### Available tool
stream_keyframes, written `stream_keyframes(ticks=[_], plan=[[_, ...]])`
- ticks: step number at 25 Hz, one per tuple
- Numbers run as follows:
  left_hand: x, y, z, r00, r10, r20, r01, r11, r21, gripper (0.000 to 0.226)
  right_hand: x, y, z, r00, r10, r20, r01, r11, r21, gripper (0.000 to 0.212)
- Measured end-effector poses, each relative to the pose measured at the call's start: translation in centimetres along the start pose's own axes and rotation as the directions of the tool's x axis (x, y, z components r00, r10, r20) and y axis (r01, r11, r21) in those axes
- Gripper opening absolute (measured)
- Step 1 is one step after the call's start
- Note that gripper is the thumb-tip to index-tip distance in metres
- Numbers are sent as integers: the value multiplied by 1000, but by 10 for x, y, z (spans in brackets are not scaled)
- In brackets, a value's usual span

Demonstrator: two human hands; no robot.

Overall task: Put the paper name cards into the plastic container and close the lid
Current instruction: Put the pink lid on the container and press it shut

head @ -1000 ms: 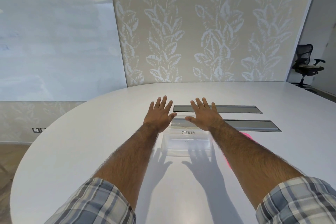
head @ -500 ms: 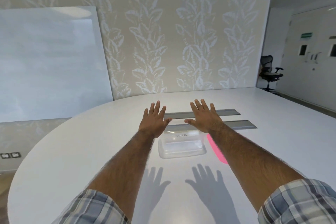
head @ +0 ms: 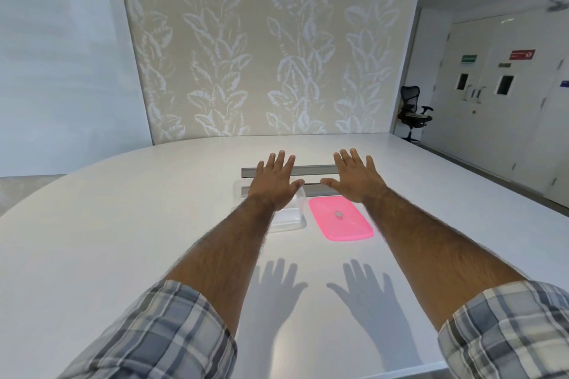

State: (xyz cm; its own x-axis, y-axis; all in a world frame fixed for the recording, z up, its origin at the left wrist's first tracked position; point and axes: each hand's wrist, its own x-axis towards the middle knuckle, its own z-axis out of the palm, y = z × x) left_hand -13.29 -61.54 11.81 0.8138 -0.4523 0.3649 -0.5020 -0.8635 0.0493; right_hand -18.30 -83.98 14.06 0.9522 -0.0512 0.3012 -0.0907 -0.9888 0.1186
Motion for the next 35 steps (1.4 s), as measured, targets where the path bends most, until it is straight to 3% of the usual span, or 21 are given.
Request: stream_keyframes(ticks=[10, 16, 26, 35], plan=[[56, 108, 64, 995, -45, 90, 48, 998, -27, 70, 28, 110, 42, 995, -33, 90, 33, 999, 4, 88], [59, 134, 113, 968, -109, 226, 108, 994, 17, 72, 31, 132, 94, 977, -104, 188, 99, 994, 39, 92], [76, 139, 162, 883, -243, 402, 238, 969, 65, 58, 52, 146, 145, 924, -57, 378, 43, 998, 44, 78], [90, 136, 192, 837, -390, 383, 406, 913, 42, 54, 67, 138, 187, 870, -21, 493, -122, 959, 257, 66]])
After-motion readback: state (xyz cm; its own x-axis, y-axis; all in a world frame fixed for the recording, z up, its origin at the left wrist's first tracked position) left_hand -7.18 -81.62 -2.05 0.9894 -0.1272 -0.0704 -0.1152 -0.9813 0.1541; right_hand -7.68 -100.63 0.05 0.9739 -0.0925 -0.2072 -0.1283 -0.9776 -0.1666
